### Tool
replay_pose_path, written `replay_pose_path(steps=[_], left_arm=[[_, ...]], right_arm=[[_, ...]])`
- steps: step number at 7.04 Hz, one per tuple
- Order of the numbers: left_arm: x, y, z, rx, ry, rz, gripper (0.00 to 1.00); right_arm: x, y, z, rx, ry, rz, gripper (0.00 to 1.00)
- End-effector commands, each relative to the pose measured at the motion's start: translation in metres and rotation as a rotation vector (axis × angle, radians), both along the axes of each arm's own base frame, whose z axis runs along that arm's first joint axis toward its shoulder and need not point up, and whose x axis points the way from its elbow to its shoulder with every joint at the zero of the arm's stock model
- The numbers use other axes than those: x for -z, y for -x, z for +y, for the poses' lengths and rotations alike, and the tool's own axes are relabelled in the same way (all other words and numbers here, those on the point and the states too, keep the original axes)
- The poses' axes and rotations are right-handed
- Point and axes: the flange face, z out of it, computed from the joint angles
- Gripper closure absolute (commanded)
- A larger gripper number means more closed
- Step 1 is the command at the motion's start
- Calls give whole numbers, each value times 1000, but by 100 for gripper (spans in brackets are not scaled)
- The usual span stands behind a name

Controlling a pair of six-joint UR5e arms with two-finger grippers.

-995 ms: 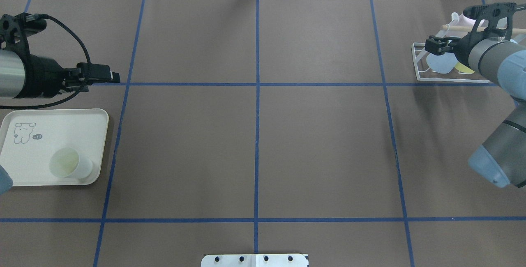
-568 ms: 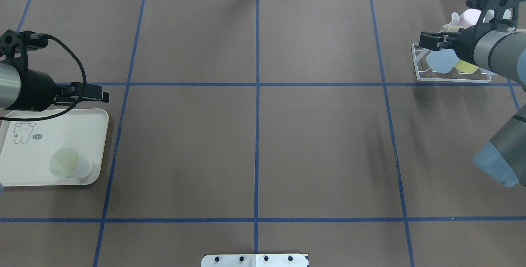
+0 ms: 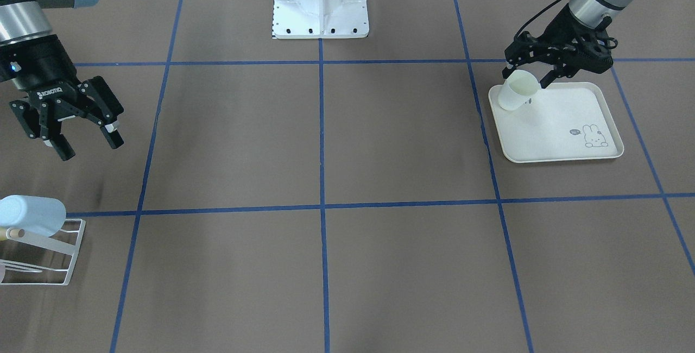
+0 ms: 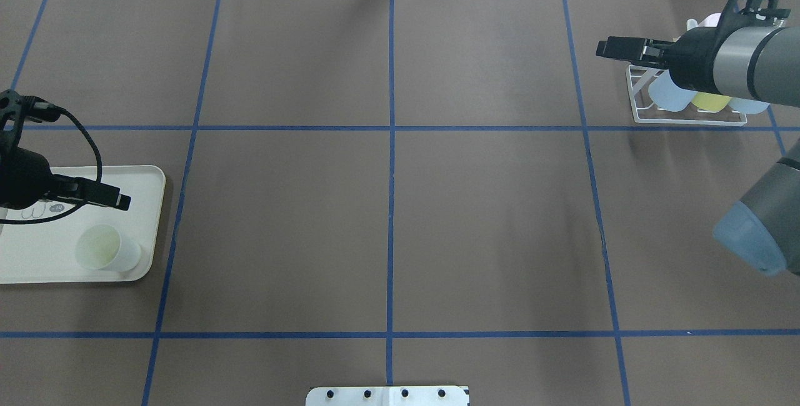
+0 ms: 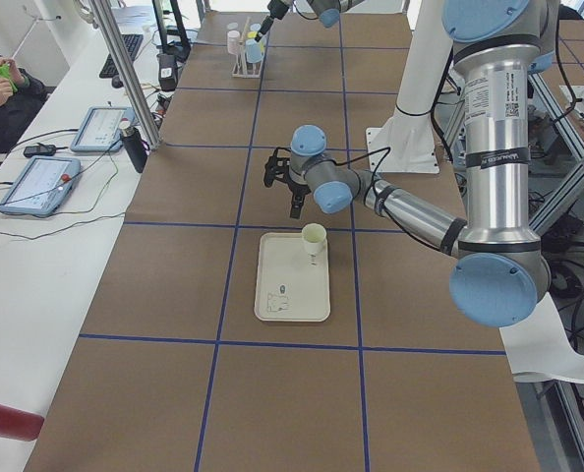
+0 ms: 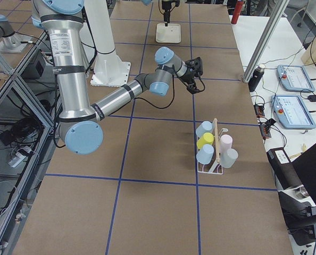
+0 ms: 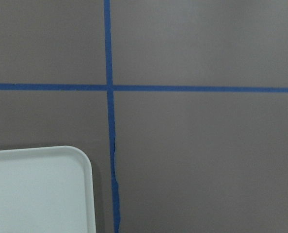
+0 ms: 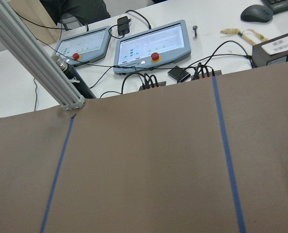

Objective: Transfer IKEA cup to right arm and place on rack

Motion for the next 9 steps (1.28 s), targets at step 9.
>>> replay_pose_path(steps=[9], left_arm=[[-83,3,-2,-81,17,-110,18]], right_arm=[[97,53,12,137,132,-312,0]])
